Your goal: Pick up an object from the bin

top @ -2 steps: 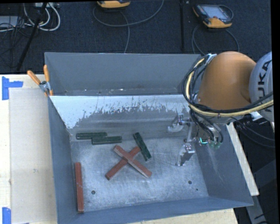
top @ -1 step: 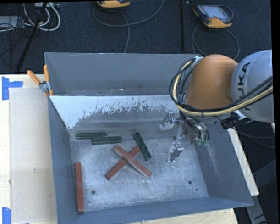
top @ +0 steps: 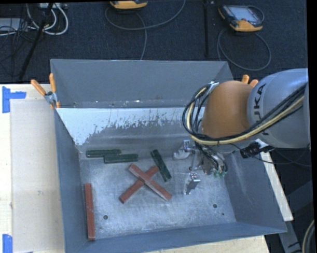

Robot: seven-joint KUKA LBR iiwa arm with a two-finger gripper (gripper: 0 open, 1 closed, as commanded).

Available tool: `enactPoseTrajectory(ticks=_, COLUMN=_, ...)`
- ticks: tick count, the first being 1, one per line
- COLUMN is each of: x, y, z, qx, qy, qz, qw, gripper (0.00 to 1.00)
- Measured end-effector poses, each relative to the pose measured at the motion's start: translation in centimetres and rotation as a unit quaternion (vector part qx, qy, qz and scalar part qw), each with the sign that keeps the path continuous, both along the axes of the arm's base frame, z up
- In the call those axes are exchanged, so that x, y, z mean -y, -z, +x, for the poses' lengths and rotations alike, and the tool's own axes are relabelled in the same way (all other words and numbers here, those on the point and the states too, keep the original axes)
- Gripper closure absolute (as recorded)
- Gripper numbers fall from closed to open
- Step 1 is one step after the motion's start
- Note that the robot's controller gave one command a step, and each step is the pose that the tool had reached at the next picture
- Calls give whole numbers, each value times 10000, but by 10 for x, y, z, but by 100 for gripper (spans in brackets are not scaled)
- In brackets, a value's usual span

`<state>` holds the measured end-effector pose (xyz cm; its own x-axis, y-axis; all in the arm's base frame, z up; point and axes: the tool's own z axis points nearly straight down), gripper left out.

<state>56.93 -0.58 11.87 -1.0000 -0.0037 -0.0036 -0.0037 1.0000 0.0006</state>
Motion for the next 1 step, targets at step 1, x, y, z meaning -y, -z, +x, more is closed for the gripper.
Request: enactPoseTrajectory(ticks=1, x=-4, y=41, z=56, qx=57, qy=-309, qz=0, qw=9995, gripper=100)
